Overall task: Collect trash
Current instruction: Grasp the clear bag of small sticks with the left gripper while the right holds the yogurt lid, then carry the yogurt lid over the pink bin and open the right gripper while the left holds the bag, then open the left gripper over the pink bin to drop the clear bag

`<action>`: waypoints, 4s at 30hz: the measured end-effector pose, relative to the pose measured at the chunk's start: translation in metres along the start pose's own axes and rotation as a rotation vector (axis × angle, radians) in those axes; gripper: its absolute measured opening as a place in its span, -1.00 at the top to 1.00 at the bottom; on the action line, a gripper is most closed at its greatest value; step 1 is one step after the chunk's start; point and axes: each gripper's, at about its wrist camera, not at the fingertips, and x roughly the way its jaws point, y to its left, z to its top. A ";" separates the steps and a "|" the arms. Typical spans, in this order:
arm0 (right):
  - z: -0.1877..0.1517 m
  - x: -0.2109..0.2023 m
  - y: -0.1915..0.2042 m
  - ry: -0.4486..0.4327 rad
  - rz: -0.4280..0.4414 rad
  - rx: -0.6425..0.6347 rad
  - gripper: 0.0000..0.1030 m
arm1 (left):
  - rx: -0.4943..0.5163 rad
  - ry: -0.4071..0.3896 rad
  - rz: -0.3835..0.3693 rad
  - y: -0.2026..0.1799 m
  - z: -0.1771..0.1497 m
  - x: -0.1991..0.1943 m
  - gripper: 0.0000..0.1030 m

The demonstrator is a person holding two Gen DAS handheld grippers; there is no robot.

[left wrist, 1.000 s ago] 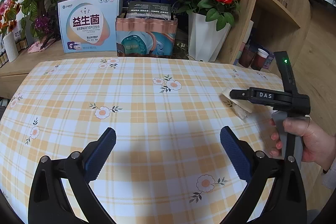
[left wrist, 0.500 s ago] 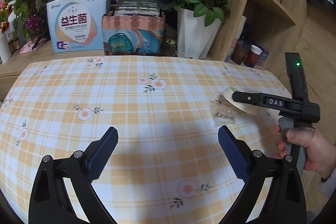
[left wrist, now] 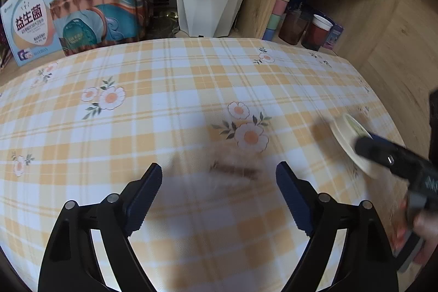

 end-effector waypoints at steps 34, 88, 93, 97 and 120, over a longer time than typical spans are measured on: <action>-0.100 -0.115 0.068 0.002 -0.007 -0.046 -0.64 | -0.019 -0.084 0.024 0.018 -0.105 -0.171 0.25; -0.314 -0.187 0.175 0.166 0.113 -0.249 -0.87 | -0.114 -0.204 -0.020 -0.007 -0.298 -0.351 0.25; -0.305 -0.191 0.169 0.136 0.073 -0.238 -0.89 | -0.110 -0.166 -0.030 -0.010 -0.303 -0.340 0.25; -0.298 -0.197 0.164 0.104 0.038 -0.242 -0.89 | -0.101 -0.135 -0.047 -0.016 -0.307 -0.331 0.25; -0.275 -0.220 0.123 0.014 -0.064 -0.206 -0.89 | -0.003 0.059 -0.089 -0.053 -0.332 -0.273 -0.50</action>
